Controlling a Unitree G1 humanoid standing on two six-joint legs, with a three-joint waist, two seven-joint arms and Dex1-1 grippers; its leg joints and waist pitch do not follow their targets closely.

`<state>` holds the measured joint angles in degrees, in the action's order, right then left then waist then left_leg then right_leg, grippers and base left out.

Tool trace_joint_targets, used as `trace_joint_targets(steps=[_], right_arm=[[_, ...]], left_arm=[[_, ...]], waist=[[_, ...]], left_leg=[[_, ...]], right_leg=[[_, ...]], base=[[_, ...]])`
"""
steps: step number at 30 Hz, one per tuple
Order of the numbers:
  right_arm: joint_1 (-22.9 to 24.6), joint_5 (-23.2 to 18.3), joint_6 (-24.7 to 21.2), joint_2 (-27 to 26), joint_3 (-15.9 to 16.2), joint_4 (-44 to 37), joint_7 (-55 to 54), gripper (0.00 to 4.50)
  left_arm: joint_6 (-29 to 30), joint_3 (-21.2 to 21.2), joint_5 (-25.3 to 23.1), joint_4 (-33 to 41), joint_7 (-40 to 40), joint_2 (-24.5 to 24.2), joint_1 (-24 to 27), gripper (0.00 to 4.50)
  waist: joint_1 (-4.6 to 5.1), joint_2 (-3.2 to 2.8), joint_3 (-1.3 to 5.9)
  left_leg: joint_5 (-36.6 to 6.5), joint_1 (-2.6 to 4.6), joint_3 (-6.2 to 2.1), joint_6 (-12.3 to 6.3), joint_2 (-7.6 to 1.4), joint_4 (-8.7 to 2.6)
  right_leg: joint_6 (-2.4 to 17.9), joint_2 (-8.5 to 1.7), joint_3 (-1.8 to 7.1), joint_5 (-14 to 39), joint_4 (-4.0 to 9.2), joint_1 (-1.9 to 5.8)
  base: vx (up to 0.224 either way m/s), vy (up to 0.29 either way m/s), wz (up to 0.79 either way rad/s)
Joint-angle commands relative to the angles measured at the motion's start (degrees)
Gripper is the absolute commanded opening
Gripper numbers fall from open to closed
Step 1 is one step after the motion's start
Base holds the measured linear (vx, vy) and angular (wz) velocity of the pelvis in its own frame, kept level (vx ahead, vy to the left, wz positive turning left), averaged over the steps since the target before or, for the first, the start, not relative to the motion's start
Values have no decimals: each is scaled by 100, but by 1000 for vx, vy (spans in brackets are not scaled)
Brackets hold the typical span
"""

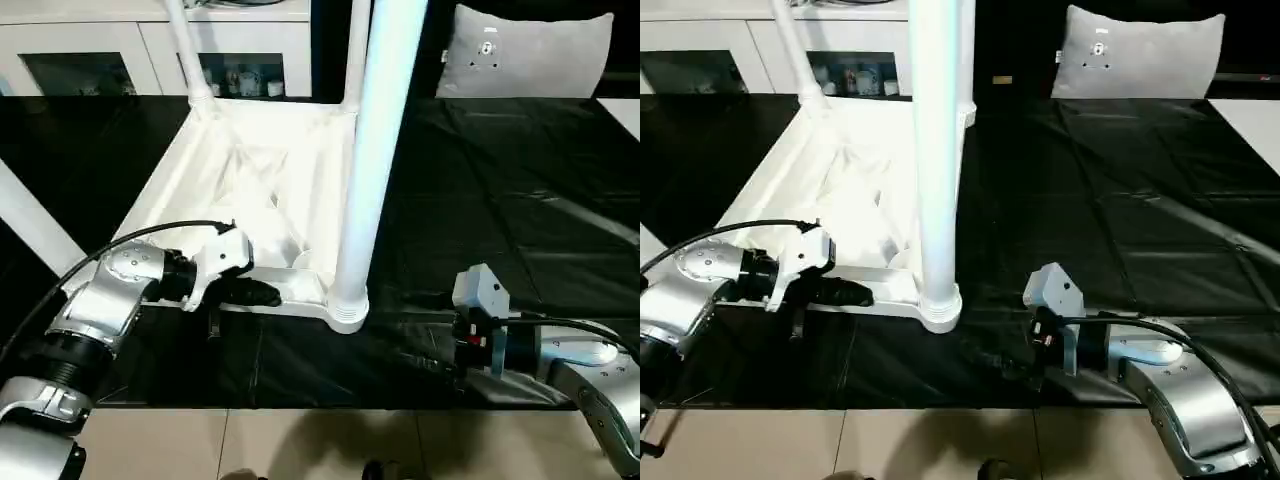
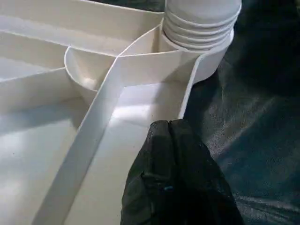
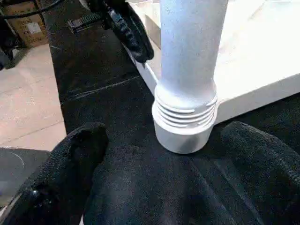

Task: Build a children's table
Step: Rotate leg to tighten

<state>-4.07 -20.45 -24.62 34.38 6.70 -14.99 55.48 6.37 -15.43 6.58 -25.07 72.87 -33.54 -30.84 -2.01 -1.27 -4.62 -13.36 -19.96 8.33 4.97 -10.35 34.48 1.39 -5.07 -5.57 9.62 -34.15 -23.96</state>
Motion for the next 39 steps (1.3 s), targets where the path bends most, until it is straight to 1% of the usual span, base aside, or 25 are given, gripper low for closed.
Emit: trace_joint_targets(steps=[1, 4, 7, 9, 11, 12, 14, 16, 18, 19, 22, 24, 26, 28, 29, 30, 31, 32, 35, 37, 39], right_arm=[[4, 1, 22, 44, -40, 30, -7, 450], [12, 6, 40, 45, -55, 40, -17, 450], [10, 29, 74, 46, -72, 67, -52, 450], [1, 68, 112, 40, -90, 101, -109, 450], [-10, 96, 146, 31, -107, 138, -142, 450], [-15, 111, 166, 27, -114, 158, -158, 450], [-26, 135, 198, 24, -120, 201, -173, 450], [-36, 147, 222, 19, -126, 229, -184, 450], [-39, 155, 243, 18, -130, 253, -192, 450], [-41, 154, 248, 20, -129, 259, -195, 450], [-47, 148, 267, 27, -121, 283, -199, 450], [-51, 141, 291, 35, -116, 305, -203, 450], [-54, 138, 312, 41, -121, 325, -201, 450], [-54, 135, 324, 47, -125, 340, -197, 450], [-52, 135, 333, 52, -127, 348, -191, 450], [-52, 136, 339, 55, -128, 356, -187, 450], [-49, 132, 363, 66, -131, 381, -173, 450], [-49, 128, 366, 68, -133, 386, -170, 450], [-48, 119, 377, 72, -138, 402, -161, 450], [-54, 107, 400, 75, -138, 442, -131, 450], [-57, 108, 417, 76, -133, 462, -121, 450]], left_arm=[[130, 102, -19, 93, -142, 11, 72, 2], [208, 66, -5, 229, -128, 29, 121, 2], [341, 45, 43, 408, -145, 67, 171, 2], [426, 19, 59, 527, -167, 113, 204, 2], [469, -21, 46, 616, -186, 136, 233, 2], [510, -39, 43, 686, -216, 159, 256, 2], [568, -41, 65, 801, -289, 222, 287, 2], [637, 12, 97, 895, -444, 326, 293, 2], [683, 70, 54, 926, -731, 474, 257, 2], [706, 76, 32, 932, -786, 500, 249, 2], [750, 77, 1, 973, -865, 558, 261, 2], [818, 101, 62, 1050, -845, 577, 298, 2], [862, 137, 119, 1117, -779, 542, 318, 41], [884, 163, 161, 1170, -693, 471, 323, 41], [923, 169, 197, 1200, -640, 420, 324, 44], [922, 169, 213, 1214, -592, 378, 325, 44], [943, 178, 283, 1268, -462, 248, 338, 64], [952, 188, 299, 1279, -438, 221, 342, 76], [957, 216, 320, 1307, -389, 148, 356, 84], [950, 289, 308, 1287, -358, 34, 353, 110], [971, 338, 312, 1274, -333, -21, 350, 123]], waist=[[-20, 34, 287], [-32, 30, 284], [-33, 29, 270], [-35, 16, 271], [-37, 26, 272], [-36, 16, 270], [-29, 33, 272], [-29, 34, 272], [-26, 34, 277], [-29, 45, 277], [-30, 47, 273], [-11, 46, 268], [-12, 41, 266], [-10, 52, 268], [-15, 41, 269], [-10, 43, 269], [-10, 44, 261], [-10, 40, 264], [-4, 35, 253], [-7, 34, 254], [-10, 30, 259]], left_leg=[[-558, -83, 4, -517, -232, -462], [-534, -86, 6, -541, -234, -459], [-637, -85, 7, -517, -232, -472], [-646, -81, 2, -502, -237, -476], [-623, -86, 0, -497, -235, -475], [-625, -89, 0, -492, -234, -475], [-616, -96, 2, -503, -233, -472], [-593, -98, 7, -516, -226, -466], [-531, -105, 6, -555, -227, -453], [-510, -107, 7, -584, -222, -451], [-539, -103, 7, -603, -217, -457], [-584, -98, 2, -599, -221, -462], [-556, -102, 2, -608, -224, -461], [-536, -104, 1, -619, -224, -460], [-539, -101, -1, -620, -223, -462], [-538, -103, -1, -623, -222, -463], [-572, -94, 1, -622, -225, -466], [-573, -94, 1, -613, -224, -469], [-610, -90, 3, -594, -227, -472], [-579, -88, 2, -593, -229, -469], [-557, -81, -1, -589, -235, -470]], right_leg=[[1168, -343, 344, 1538, 419, 389], [1179, -343, 343, 1515, 415, 389], [1115, -343, 338, 1731, 444, 386], [1110, -343, 340, 1748, 444, 381], [1108, -343, 339, 1726, 443, 388], [1104, -343, 337, 1714, 441, 389], [1123, -346, 337, 1702, 445, 395], [1129, -344, 335, 1691, 450, 395], [1156, -333, 332, 1574, 433, 401], [1155, -332, 328, 1572, 440, 404], [1094, -328, 322, 1692, 452, 400], [1072, -324, 322, 1775, 463, 391], [1100, -325, 324, 1713, 458, 389], [1114, -324, 324, 1663, 450, 393], [1123, -328, 326, 1663, 445, 392], [1128, -322, 326, 1648, 443, 392], [1139, -322, 323, 1670, 449, 382], [1151, -326, 328, 1668, 445, 385], [1175, -322, 325, 1660, 446, 383], [1179, -324, 329, 1618, 437, 383], [1207, -326, 329, 1549, 425, 386]], base=[[0, 0, 0], [0, 0, 0], [0, 0, 0], [0, 0, 0], [0, 0, 0], [0, 0, 0], [0, 0, 0], [0, 0, 0], [0, 0, 0], [0, 0, 0], [0, 0, 0], [0, 0, 0], [0, 0, 0], [0, 0, 0], [0, 0, 0], [0, 0, 0], [0, 0, 0], [0, 0, 0], [0, 0, 0], [0, 0, 0], [0, 0, 0]])
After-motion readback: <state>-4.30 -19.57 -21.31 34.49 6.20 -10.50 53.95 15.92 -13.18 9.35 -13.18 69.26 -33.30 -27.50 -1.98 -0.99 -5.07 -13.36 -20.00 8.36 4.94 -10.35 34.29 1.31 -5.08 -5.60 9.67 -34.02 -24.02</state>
